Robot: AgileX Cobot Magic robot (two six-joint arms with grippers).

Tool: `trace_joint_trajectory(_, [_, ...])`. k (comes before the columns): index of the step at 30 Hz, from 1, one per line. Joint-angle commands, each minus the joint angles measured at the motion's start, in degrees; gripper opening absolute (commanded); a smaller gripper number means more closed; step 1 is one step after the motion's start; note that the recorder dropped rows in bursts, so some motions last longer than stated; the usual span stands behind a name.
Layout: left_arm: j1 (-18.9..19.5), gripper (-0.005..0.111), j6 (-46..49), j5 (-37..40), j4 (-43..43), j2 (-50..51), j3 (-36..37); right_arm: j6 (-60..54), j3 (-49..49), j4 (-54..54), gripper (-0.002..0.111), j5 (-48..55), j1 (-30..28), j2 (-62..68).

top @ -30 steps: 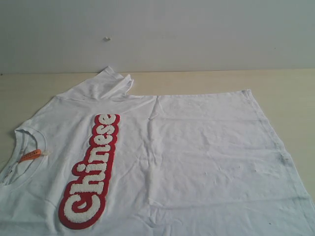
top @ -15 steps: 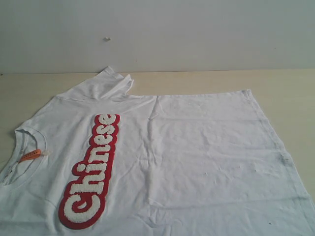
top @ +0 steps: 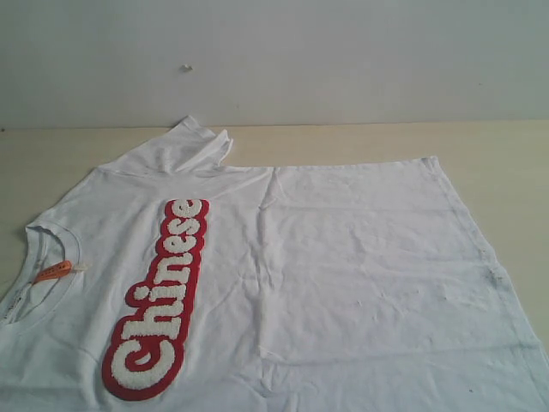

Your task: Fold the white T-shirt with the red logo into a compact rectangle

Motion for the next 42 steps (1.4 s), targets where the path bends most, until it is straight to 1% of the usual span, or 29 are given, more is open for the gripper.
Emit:
trace_joint_trajectory(1, [0.0, 0.008, -3.6, -4.4, 1.9, -0.4, -0.1, 0.0, 0.3, -0.8, 0.000, -1.8, -0.1, 1.4])
trace_joint_trajectory(2, [0.0, 0.000, -4.8, -6.2, 3.0, -0.4, -0.1, 0.1, 0.3, -0.8, 0.000, -2.6, -0.1, 1.7])
trace_joint_trajectory(7, [0.0, 0.000, -15.3, -15.4, 5.1, 1.1, -0.1, 1.8, 0.3, -0.8, 0.000, -8.7, -0.1, 1.9])
trace_joint_trajectory(9, [0.0, 0.000, -16.5, -14.7, 9.8, 2.4, -1.2, 3.6, 0.3, -2.7, 0.000, -9.5, -0.1, 2.3])
trace_joint_trajectory(11, [0.0, 0.000, -21.4, -13.4, 17.4, 4.3, -3.8, 6.9, 0.3, -8.3, 0.000, -9.6, -0.1, 3.2])
trace_joint_trajectory(13, [0.0, 0.000, -28.7, -13.4, 28.3, 7.4, -7.3, 11.9, -0.7, -14.9, 0.000, -10.0, -0.1, 5.0])
trace_joint_trajectory(18, [0.0, 0.000, -45.7, -13.4, 54.5, 17.8, -15.8, 28.7, -4.5, -37.4, 0.000, -13.2, -0.1, 11.3])
trace_joint_trajectory(20, [0.0, 0.000, -52.0, -13.4, 63.5, 23.1, -18.6, 33.9, -5.9, -44.3, 0.000, -15.6, -0.1, 14.7])
trace_joint_trajectory(24, [0.0, 0.000, -60.7, -14.0, 76.3, 33.3, -23.1, 39.6, -8.5, -53.4, 0.000, -21.3, -0.1, 22.1])
trace_joint_trajectory(28, [0.0, 0.000, -68.1, -19.8, 92.5, 42.7, -27.3, 44.3, -11.1, -58.7, 0.000, -26.0, -0.1, 29.5])
trace_joint_trajectory(32, [0.0, 0.000, -72.8, -29.7, 108.2, 51.0, -32.6, 46.1, -14.1, -60.8, 0.000, -29.5, -0.1, 37.9])
trace_joint_trajectory(34, [0.0, 0.000, -75.3, -31.9, 112.1, 53.6, -34.8, 46.1, -15.2, -61.2, 0.000, -31.5, -0.1, 41.5])
trace_joint_trajectory(36, [0.0, 0.000, -75.2, -33.5, 112.1, 56.0, -36.0, 46.1, -16.4, -61.2, 0.000, -33.5, -0.1, 45.6])
trace_joint_trajectory(38, [0.0, 0.000, -72.2, -35.4, 112.1, 58.1, -36.7, 46.1, -18.4, -62.6, 0.000, -37.1, -0.1, 51.5])
trace_joint_trajectory(42, [0.0, 0.000, -71.0, -37.1, 112.1, 59.2, -36.7, 46.1, -19.6, -63.6, 0.000, -42.5, -0.1, 58.3])
